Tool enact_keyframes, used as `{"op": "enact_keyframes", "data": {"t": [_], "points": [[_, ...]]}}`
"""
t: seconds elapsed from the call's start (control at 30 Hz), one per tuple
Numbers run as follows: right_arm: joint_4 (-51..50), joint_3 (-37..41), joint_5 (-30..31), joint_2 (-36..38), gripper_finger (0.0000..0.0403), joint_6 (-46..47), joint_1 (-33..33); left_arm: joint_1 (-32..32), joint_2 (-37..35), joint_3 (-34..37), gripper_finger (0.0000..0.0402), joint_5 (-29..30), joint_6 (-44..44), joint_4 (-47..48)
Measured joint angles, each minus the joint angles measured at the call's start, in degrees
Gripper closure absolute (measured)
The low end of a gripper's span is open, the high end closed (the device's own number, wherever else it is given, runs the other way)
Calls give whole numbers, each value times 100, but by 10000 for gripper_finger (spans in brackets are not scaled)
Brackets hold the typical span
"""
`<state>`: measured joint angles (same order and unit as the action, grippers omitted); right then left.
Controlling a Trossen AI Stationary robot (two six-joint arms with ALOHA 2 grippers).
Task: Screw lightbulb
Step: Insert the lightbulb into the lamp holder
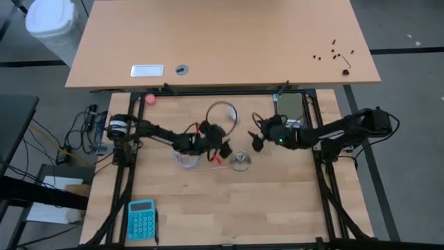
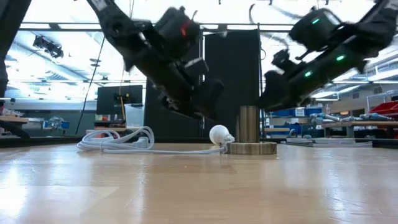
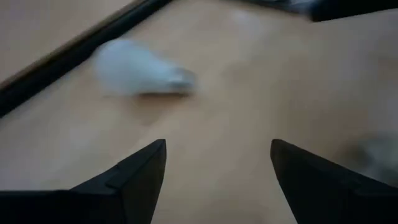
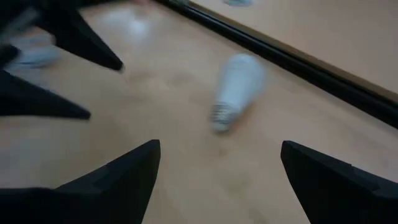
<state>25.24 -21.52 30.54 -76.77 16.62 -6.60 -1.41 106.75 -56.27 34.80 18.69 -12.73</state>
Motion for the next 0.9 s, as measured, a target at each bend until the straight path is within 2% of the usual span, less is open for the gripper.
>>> {"op": "enact_keyframes", "data": {"t": [0.23,0.43,0.63,0.9], "points": [[-552,-602,-368,-760,57,318,-1123,-1007,278,-14,117,-899,149,-682],[-916,-996,-554,-1203,58,275,-1652,-1477,491,-18,117,-1195,113,-1335],[-1028,-1268,-759,-1566,58,296,-1828,-1647,776,-138,117,-1759,106,-1560],[-1075,-1656,-1078,-2211,58,315,-1815,-1526,1077,-647,117,-1780,-172,-1571]]}}
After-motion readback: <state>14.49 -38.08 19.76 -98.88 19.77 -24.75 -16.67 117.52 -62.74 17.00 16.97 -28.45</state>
